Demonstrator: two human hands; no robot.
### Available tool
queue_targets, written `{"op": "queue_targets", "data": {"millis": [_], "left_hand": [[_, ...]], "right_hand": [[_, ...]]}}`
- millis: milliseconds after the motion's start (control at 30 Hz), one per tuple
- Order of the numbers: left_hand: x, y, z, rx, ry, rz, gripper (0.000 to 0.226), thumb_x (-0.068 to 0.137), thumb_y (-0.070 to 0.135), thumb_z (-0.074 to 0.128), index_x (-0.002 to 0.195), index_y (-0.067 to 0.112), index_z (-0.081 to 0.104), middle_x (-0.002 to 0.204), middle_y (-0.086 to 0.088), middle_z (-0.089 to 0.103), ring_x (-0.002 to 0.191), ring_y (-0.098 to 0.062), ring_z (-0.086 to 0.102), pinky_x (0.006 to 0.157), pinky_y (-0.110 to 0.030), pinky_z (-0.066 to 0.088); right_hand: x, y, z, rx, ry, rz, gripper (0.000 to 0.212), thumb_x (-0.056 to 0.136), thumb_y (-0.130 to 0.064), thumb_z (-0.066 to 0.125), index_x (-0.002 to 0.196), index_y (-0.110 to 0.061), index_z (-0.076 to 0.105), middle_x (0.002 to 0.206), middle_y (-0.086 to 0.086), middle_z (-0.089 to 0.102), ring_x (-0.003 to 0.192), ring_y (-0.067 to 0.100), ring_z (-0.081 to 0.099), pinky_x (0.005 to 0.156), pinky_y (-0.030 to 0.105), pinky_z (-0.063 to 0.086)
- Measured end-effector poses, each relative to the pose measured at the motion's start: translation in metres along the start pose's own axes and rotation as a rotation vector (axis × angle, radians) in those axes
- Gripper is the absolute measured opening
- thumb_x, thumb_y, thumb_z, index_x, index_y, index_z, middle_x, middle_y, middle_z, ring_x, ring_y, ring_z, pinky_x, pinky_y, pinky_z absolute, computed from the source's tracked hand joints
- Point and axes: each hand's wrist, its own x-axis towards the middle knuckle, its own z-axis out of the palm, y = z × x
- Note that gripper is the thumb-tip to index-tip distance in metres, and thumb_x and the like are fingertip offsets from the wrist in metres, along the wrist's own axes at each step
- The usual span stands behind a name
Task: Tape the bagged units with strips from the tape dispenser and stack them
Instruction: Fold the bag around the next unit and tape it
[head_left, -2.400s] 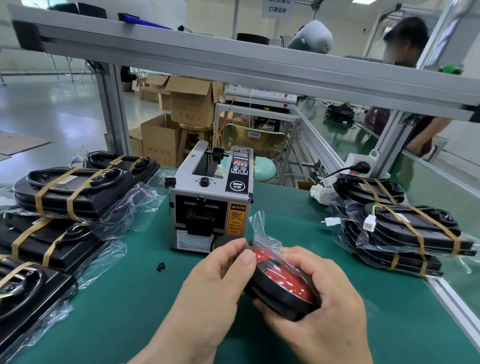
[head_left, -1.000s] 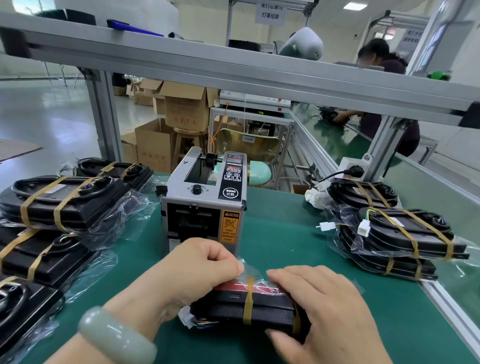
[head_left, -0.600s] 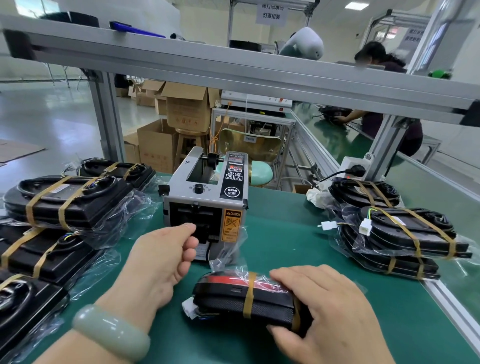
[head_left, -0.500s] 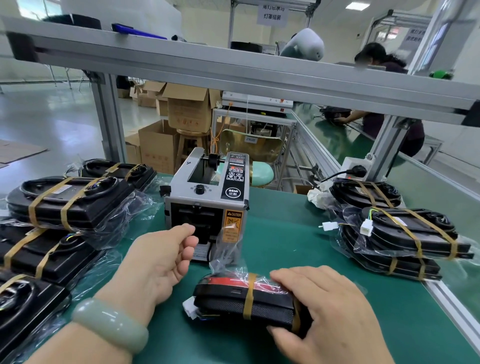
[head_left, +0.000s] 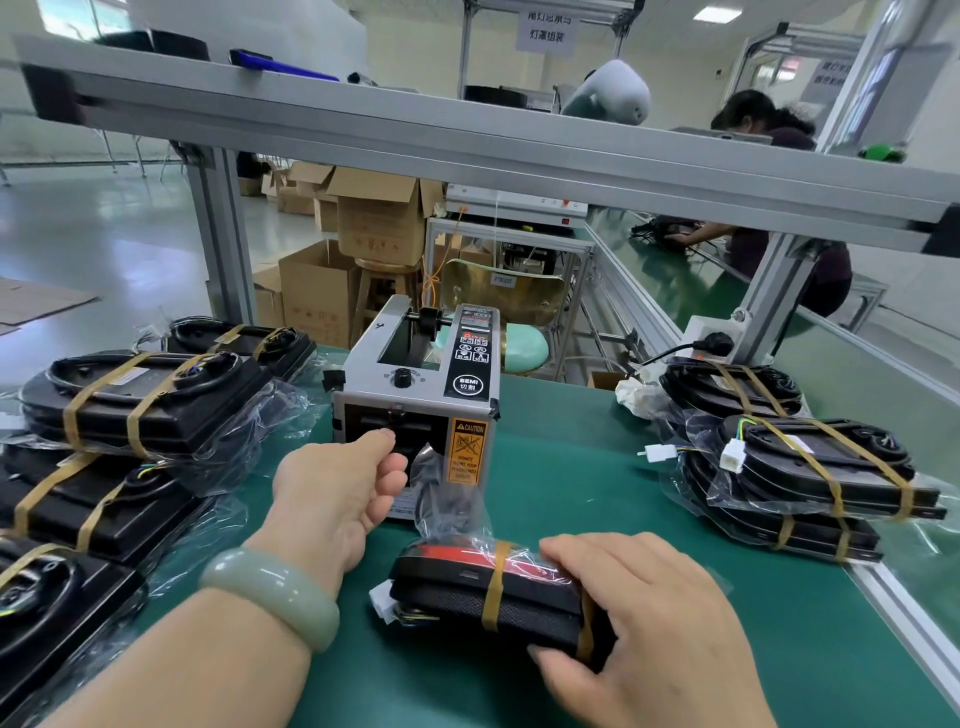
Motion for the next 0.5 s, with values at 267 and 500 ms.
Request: {"op": "queue_targets", "data": {"millis": [267, 500], "left_hand": [[0.002, -0.010, -0.002, 0.007, 0.026, 0.016, 0.013, 0.087, 0.018, 0.061, 0.077, 0.010, 0.063, 0.064, 0.000, 0.066, 0.046, -0.004, 0.054, 0.038, -0.016, 0.039], [-0.001, -0.006, 0.002, 0.007, 0.003, 0.002, 0.014, 0.087, 0.023, 0.068, 0.086, 0.009, 0.067, 0.065, -0.001, 0.070, 0.042, -0.003, 0.057, 0.036, -0.015, 0.041]], "right_hand": [[-0.001, 0.000, 0.001, 0.004, 0.008, 0.014, 0.058, 0.036, -0.043, 0.074, 0.092, -0.027, 0.072, 0.084, -0.014, 0.067, 0.068, 0.018, 0.063, 0.058, 0.032, 0.054], [-0.001, -0.002, 0.001, -0.011, -0.002, 0.019, 0.056, 0.039, -0.044, 0.072, 0.093, -0.028, 0.071, 0.085, -0.014, 0.067, 0.069, 0.019, 0.063, 0.059, 0.033, 0.054]]}}
